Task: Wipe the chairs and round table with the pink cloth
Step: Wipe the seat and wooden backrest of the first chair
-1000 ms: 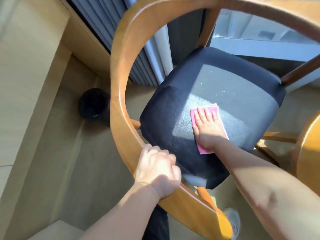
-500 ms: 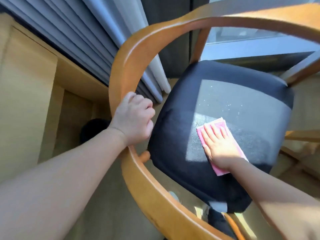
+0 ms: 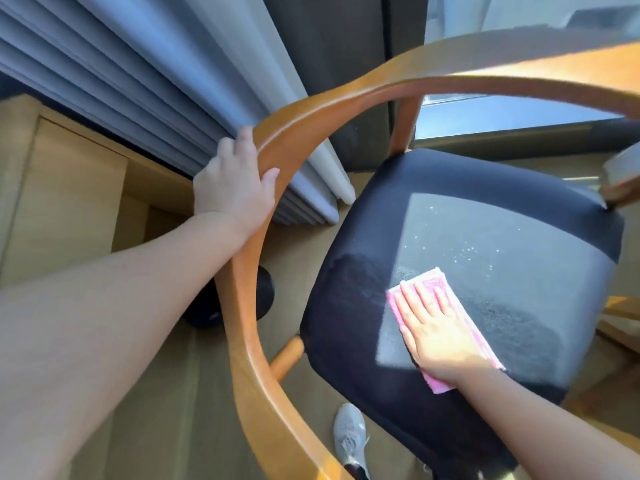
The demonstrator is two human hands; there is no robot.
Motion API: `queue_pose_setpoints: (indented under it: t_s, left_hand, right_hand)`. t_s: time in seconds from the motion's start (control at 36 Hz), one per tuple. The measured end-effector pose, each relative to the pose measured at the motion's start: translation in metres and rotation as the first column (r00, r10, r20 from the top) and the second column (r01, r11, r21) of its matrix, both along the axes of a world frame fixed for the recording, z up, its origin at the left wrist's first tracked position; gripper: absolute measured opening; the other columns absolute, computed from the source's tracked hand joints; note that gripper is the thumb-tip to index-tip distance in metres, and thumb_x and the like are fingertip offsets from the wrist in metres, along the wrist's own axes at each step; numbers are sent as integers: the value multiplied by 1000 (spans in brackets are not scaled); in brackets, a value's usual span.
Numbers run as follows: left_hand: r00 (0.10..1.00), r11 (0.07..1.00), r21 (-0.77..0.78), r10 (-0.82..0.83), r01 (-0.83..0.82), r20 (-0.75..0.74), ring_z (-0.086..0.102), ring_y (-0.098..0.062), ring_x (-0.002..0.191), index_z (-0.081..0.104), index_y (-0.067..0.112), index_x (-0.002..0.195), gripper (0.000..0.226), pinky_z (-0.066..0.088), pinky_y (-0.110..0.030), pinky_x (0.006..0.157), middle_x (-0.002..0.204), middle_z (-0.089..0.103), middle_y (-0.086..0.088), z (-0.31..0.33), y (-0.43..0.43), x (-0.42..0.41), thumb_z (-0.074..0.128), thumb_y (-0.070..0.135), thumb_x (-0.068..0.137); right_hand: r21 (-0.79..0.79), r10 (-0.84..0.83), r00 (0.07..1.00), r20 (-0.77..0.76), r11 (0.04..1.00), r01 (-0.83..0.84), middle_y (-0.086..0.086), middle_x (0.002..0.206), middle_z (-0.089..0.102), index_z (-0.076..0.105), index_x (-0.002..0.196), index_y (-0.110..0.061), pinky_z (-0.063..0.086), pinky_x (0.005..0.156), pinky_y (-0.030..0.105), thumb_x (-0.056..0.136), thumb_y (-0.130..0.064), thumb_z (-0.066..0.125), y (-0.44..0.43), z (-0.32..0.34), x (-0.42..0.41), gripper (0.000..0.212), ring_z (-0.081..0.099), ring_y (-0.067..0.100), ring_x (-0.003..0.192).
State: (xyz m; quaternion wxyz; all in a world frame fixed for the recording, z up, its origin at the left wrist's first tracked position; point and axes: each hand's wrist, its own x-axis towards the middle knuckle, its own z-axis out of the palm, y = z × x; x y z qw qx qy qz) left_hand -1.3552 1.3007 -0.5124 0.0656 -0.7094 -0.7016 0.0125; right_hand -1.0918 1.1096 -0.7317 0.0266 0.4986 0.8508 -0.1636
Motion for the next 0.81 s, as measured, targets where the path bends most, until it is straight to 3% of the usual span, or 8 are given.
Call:
queue_pose_setpoints:
  t_s: [0.14, 0.33, 0.42, 0.47, 0.56, 0.64, 0.72, 0.81]
  left_hand:
    - [1000, 1000, -3, 0, 0, -17, 59, -37, 94, 30, 15, 136, 57, 49, -45, 69, 112, 52, -16, -1, 2, -4, 52, 42, 90]
    - [988, 978, -146, -153, 148, -26, 59, -35, 97, 26, 12, 137, 61, 49, -43, 71, 117, 50, -14, 3, 27, -11, 52, 38, 88]
    - [959, 928, -250, -281, 277, 20, 57, -32, 89, 37, 13, 119, 43, 41, -38, 65, 104, 51, -9, 1, 70, 5, 52, 39, 88]
    - [937, 883, -318, -346, 345, 54, 51, -27, 79, 38, 17, 102, 29, 36, -36, 63, 91, 48, -4, -5, 99, 26, 51, 39, 90]
    - [914, 842, -372, -402, 391, 52, 47, -22, 67, 36, 17, 95, 27, 35, -32, 55, 79, 45, 0, -14, 122, 46, 51, 40, 91]
    - [901, 824, -377, -426, 423, 80, 42, -18, 59, 35, 16, 94, 27, 27, -30, 46, 73, 44, -1, -22, 136, 56, 49, 40, 92]
    - [889, 795, -412, -448, 446, 99, 45, -22, 64, 34, 15, 94, 28, 31, -32, 50, 80, 49, -5, -31, 147, 68, 47, 39, 93]
    - [877, 770, -428, -458, 474, 148, 48, -25, 68, 34, 13, 96, 30, 36, -35, 56, 85, 52, -8, -37, 157, 87, 48, 40, 93]
  right_hand:
    - [-17, 27, 999, -20, 999, -28, 18, 150, 41, 49, 140, -5, 17, 114, 53, 95, -28, 31, 29, 2, -25, 54, 36, 40, 138]
    - [-72, -16, 995, -100, 997, 9, 17, 159, 17, 17, 152, -6, 18, 115, 57, 105, -24, 22, 61, -4, -63, 51, 12, 42, 146]
    - [-49, -102, 984, -148, 994, 95, 18, 151, 36, 41, 145, -3, 30, 113, 55, 101, -21, 34, 61, -8, -73, 48, 30, 43, 140]
    - [-22, -159, 975, -153, 987, 158, 17, 148, 42, 49, 140, -3, 23, 116, 49, 98, -22, 35, 56, -8, -78, 48, 37, 42, 137]
    - [35, -217, 965, -147, 974, 224, 17, 146, 45, 51, 138, -3, 13, 117, 44, 97, -21, 36, 54, -8, -92, 47, 39, 43, 134]
    - [62, -300, 948, -108, 949, 308, 14, 146, 46, 52, 138, -6, 17, 114, 51, 96, -24, 36, 58, -7, -109, 48, 39, 40, 135]
    - [85, -342, 931, -124, 931, 354, 8, 148, 44, 51, 140, -13, 26, 110, 52, 96, -28, 38, 63, -6, -122, 48, 40, 34, 137]
    - [80, -300, 952, -55, 949, 304, 5, 151, 41, 47, 144, -17, 25, 111, 48, 97, -33, 37, 65, -5, -128, 50, 40, 28, 139]
